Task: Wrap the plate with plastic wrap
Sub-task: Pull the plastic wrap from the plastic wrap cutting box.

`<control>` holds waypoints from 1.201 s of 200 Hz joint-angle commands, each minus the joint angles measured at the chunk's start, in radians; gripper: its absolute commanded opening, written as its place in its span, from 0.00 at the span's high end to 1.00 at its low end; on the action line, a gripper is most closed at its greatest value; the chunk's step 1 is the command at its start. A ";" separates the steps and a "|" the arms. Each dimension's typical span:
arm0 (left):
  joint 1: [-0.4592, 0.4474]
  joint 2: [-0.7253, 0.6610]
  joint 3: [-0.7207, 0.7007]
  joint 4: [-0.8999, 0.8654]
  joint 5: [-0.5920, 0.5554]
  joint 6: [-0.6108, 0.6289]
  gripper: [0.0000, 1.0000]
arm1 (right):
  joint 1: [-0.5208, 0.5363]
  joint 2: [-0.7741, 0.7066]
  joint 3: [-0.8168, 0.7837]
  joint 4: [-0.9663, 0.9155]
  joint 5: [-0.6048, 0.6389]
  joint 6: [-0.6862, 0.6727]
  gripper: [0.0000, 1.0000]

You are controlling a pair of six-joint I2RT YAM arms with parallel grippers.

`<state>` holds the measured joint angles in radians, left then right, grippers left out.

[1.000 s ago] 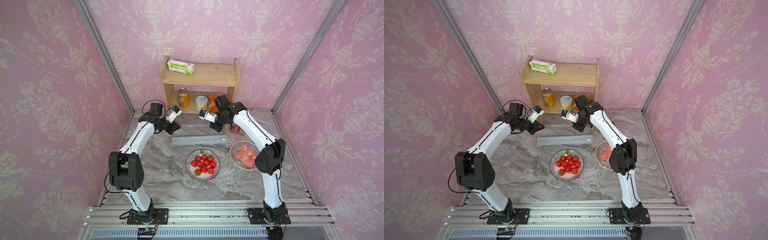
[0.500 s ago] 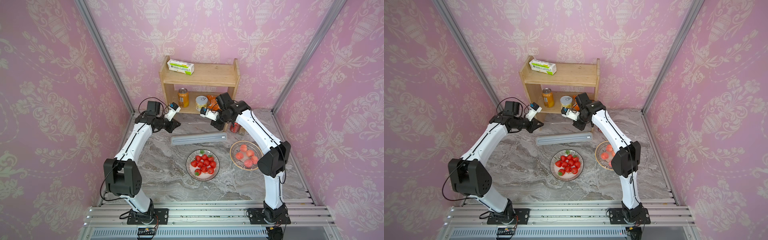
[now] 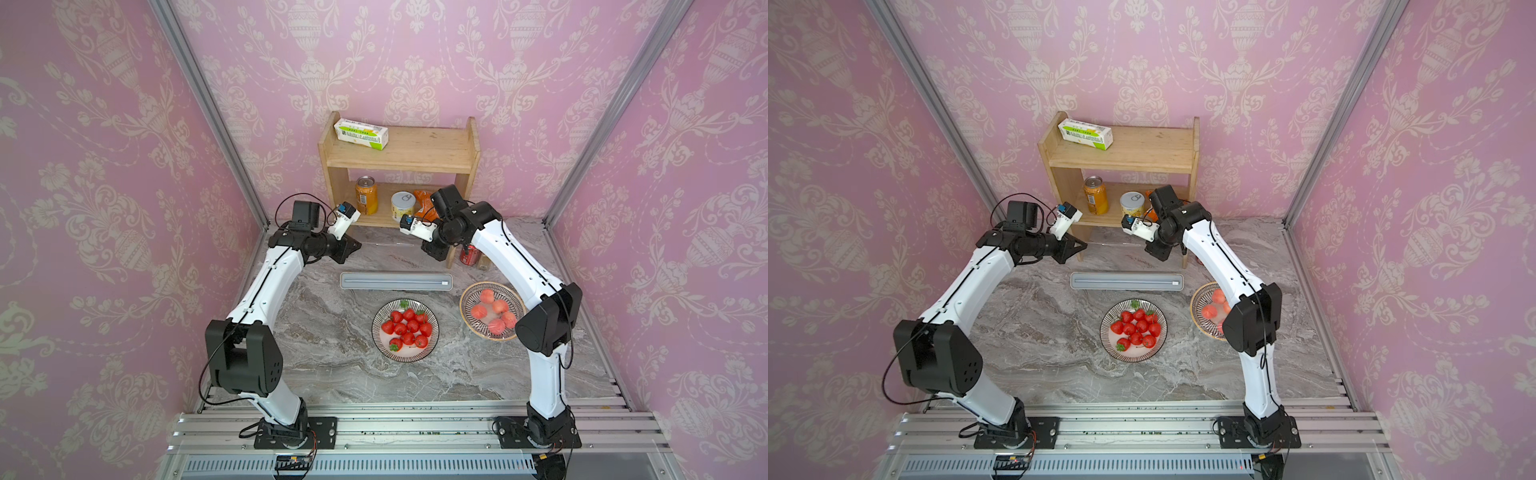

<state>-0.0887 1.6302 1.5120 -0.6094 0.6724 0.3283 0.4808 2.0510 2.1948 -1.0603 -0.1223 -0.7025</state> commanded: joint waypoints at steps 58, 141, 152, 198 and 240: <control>0.007 -0.061 -0.004 0.040 0.035 -0.025 1.00 | 0.007 -0.071 0.030 0.011 0.034 0.023 1.00; 0.006 -0.086 0.004 0.052 0.039 -0.039 1.00 | 0.017 -0.089 0.081 0.006 0.068 0.024 1.00; 0.006 -0.087 0.011 0.050 0.039 -0.042 1.00 | 0.019 -0.093 0.085 0.006 0.072 0.022 1.00; 0.004 -0.089 0.029 0.043 0.041 -0.046 1.00 | 0.028 -0.106 0.106 0.005 0.090 0.017 1.00; 0.004 -0.095 0.034 0.047 0.041 -0.051 1.00 | 0.031 -0.102 0.126 -0.003 0.100 0.011 1.00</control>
<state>-0.0887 1.5772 1.5093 -0.5903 0.6796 0.2962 0.5076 1.9873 2.2753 -1.0695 -0.0418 -0.7029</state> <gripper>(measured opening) 0.039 0.037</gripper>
